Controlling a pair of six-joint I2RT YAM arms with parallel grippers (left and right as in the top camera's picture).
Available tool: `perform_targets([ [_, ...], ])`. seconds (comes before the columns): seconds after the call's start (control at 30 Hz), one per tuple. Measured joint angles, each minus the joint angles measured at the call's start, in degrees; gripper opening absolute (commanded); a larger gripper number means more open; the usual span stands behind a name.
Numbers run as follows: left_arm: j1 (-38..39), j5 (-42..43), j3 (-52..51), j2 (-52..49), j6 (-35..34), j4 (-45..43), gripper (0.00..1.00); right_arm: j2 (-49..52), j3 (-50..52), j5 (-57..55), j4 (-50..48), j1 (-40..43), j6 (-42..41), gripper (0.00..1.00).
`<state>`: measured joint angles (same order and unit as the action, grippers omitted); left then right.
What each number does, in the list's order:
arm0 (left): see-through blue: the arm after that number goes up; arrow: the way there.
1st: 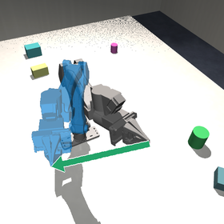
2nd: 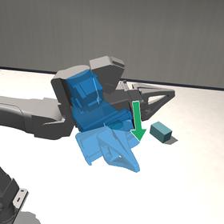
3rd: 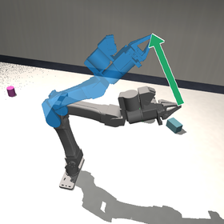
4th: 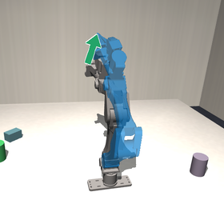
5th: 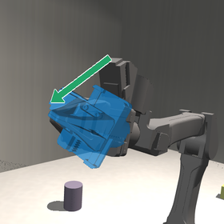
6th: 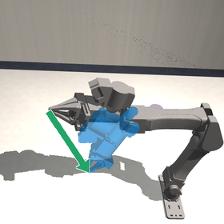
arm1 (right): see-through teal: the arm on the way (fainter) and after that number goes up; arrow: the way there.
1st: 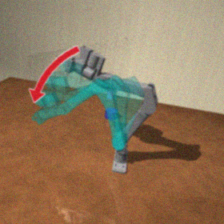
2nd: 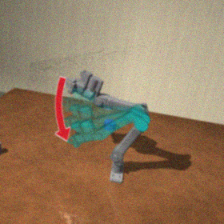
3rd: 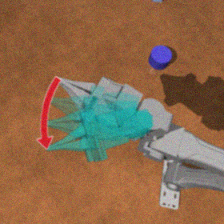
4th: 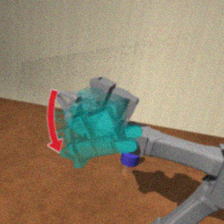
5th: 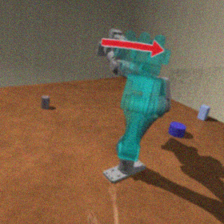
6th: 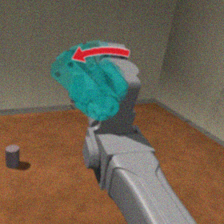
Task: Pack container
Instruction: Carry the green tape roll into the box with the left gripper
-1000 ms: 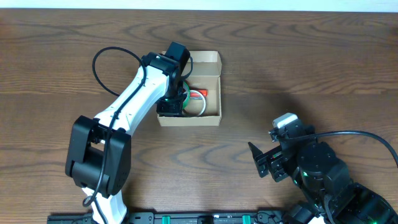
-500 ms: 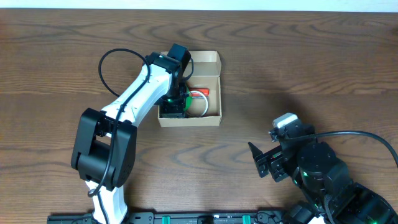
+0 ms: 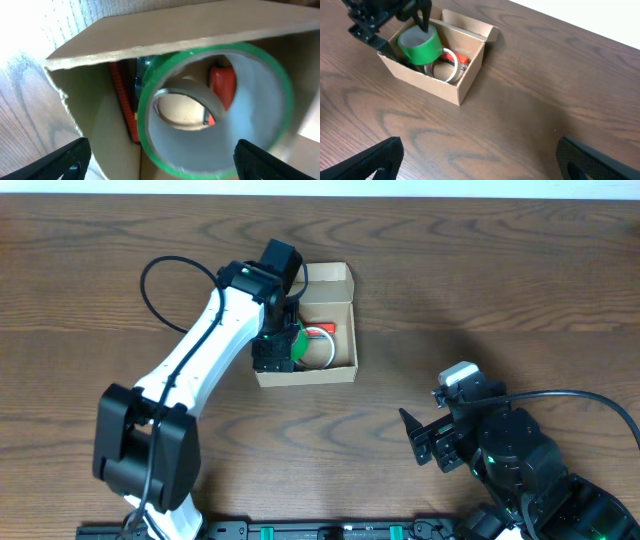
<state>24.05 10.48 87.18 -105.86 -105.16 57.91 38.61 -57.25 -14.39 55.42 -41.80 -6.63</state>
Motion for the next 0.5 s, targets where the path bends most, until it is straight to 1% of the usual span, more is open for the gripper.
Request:
perform_targets([
  [0.17,0.0,-0.92,0.68,1.18,1.44,0.11,0.92,0.0,0.0,0.02,0.0,0.0,0.0,0.99],
  [0.27,0.0,-1.64,1.81,1.18,4.68,-0.42,0.89,0.0,0.0,0.0,0.0,0.0,0.0,0.99],
  [0.33,0.0,-1.86,2.69,1.18,8.22,-1.57,0.86,0.0,0.0,0.02,0.0,0.0,0.0,0.99],
  [0.43,0.0,-1.84,3.5,1.18,15.5,-3.15,0.75,0.0,0.0,0.02,0.0,0.0,0.0,0.99],
  [0.5,0.0,-1.62,3.63,1.14,20.98,-3.76,0.74,0.0,0.0,0.02,0.0,0.0,0.0,0.99],
])
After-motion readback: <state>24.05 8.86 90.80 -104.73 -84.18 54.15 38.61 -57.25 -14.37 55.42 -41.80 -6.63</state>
